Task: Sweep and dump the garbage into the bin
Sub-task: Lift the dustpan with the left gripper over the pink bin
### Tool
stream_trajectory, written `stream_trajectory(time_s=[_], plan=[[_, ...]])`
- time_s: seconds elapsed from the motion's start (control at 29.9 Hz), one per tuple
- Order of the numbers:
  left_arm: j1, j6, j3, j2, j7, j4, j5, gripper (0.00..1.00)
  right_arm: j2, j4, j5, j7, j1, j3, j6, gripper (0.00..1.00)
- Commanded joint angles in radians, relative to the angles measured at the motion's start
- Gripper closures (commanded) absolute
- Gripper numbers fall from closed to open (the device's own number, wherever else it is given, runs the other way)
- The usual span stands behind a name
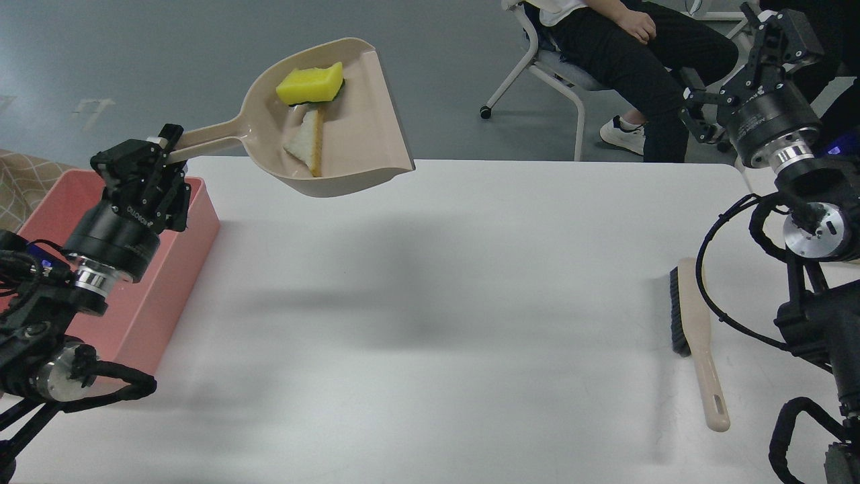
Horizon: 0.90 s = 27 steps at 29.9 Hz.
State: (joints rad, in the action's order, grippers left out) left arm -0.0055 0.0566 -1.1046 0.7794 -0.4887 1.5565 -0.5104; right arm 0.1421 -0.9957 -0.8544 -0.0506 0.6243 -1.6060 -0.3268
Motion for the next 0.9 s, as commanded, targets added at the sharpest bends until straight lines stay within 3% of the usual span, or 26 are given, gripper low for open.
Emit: stream_trajectory(time_s=[0.0, 0.47, 0.87], plan=[[0.068, -0.032, -0.076, 0.001, 0.000, -0.001, 0.009, 0.83, 0.001, -0.001, 0.000, 0.000, 0.000, 0.001, -0.002, 0.00], [0.452, -0.214, -0.497, -0.011, 0.000, -0.013, 0.023, 0.82, -0.015, 0.002, 0.000, 0.000, -0.002, 0.018, -0.002, 0.00], [0.641, -0.293, -0.682, -0.052, 0.000, -0.059, 0.021, 0.82, -0.029, 0.002, -0.002, 0.000, -0.002, 0.031, -0.005, 0.00]])
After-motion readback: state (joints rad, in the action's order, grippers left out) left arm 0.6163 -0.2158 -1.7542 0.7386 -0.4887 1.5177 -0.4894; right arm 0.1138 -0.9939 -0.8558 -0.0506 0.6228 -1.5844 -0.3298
